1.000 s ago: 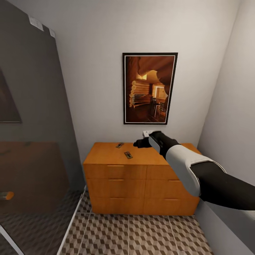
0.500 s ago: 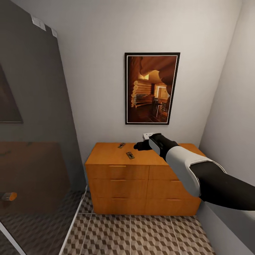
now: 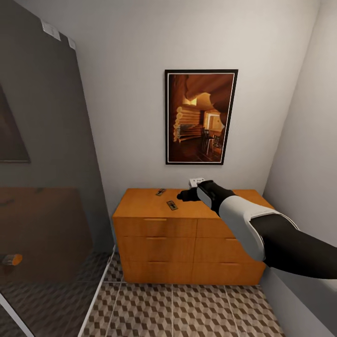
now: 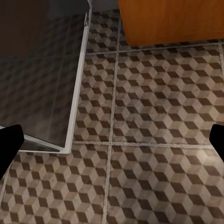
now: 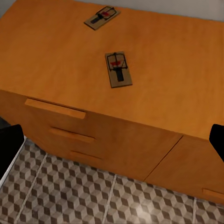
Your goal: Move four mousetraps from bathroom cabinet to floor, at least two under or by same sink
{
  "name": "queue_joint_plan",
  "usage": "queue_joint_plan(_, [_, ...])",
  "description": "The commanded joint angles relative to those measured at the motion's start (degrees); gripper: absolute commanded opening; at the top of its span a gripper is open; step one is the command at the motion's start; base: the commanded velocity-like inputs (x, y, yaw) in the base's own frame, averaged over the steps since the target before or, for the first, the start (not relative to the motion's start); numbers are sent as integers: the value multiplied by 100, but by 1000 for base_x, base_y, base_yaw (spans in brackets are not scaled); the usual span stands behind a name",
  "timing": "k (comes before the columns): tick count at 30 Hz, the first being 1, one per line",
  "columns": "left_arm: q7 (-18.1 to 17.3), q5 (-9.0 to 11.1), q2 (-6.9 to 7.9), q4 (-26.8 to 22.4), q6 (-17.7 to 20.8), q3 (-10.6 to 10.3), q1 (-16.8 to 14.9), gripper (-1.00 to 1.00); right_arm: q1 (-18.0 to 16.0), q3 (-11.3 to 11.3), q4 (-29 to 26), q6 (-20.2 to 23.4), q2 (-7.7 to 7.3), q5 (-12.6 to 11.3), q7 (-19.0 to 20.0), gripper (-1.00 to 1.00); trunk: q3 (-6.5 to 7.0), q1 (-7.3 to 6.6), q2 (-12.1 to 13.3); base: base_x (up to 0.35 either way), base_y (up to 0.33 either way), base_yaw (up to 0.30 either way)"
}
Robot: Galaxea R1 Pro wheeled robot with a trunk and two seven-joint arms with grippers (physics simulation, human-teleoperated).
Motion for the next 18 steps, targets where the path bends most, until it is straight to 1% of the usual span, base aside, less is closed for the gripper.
queue_joint_plan(1, [12,37,-5,23,-32,-49,-7,100,2,49,3,18,0,-39,7,100,-3,2,-5,0,0,0])
queue_joint_plan(8, [12,37,-4,23,-29,-49,-8,100,13,49,25,4,0,-39,7,100,-3,2,-5,31,0,0])
queue_joint_plan(14, [12,37,-5,23,-29,-49,-7,100,170,49,29,-4,0,-39,7,100,-3,2,-5,94,0,0])
queue_joint_plan(18, [12,37,-5,23,-30,-49,-7,100,235,49,30,-6,0,-39,7,100,-3,2,-5,42,0,0])
